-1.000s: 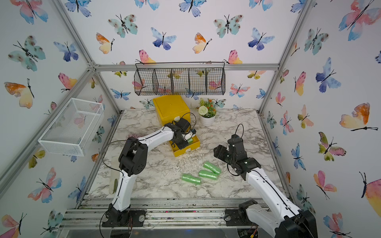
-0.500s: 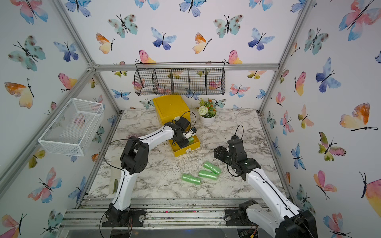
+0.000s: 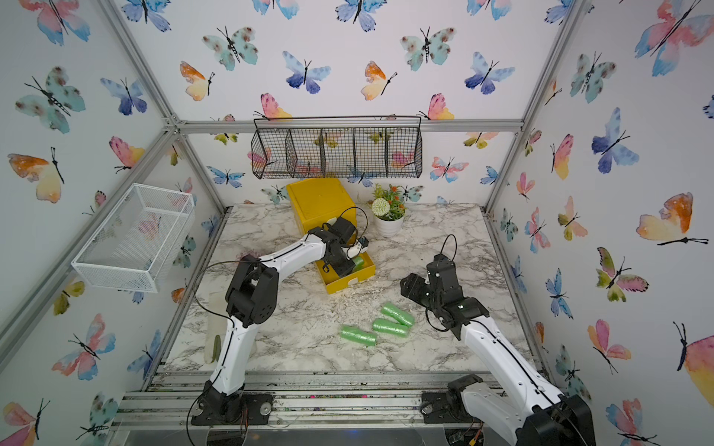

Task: Sort the rolls of trash bags by color and place them into the drawer
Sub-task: Place the roll of trash bags in the drawer.

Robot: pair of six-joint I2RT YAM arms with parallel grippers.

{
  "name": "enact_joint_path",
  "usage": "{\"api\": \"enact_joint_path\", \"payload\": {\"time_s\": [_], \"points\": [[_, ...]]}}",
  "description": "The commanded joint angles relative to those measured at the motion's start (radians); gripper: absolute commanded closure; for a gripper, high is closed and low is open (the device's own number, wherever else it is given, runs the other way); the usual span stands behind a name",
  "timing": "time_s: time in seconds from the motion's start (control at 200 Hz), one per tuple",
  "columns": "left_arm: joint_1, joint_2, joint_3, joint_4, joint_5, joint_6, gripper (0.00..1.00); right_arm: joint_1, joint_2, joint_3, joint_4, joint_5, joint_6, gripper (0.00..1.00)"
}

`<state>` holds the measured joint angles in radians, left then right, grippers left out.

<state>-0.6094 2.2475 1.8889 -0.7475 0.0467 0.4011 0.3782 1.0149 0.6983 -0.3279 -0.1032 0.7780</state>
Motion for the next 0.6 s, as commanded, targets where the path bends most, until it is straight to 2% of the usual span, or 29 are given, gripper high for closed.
{"api": "enact_joint_path", "payload": {"time_s": [0.0, 0.17, 0.39, 0.491, 0.591], "points": [[0.005, -0.125, 0.022, -0.016, -0.004, -0.008, 0.57, -0.007, -0.019, -0.008, 0.003, -0.009, 0.009, 0.33], [0.005, -0.247, 0.038, -0.019, 0.004, -0.038, 0.57, -0.007, -0.022, 0.0, -0.002, -0.011, 0.009, 0.32], [0.005, -0.499, -0.003, 0.031, -0.03, -0.113, 0.57, -0.007, -0.006, 0.021, -0.015, -0.018, 0.023, 0.33], [0.005, -0.644, -0.125, 0.115, -0.092, -0.17, 0.54, -0.007, 0.002, 0.026, -0.022, -0.011, 0.037, 0.33], [0.005, -0.833, -0.353, 0.266, -0.117, -0.217, 0.48, -0.007, 0.011, 0.033, -0.021, -0.011, 0.022, 0.33]]}}
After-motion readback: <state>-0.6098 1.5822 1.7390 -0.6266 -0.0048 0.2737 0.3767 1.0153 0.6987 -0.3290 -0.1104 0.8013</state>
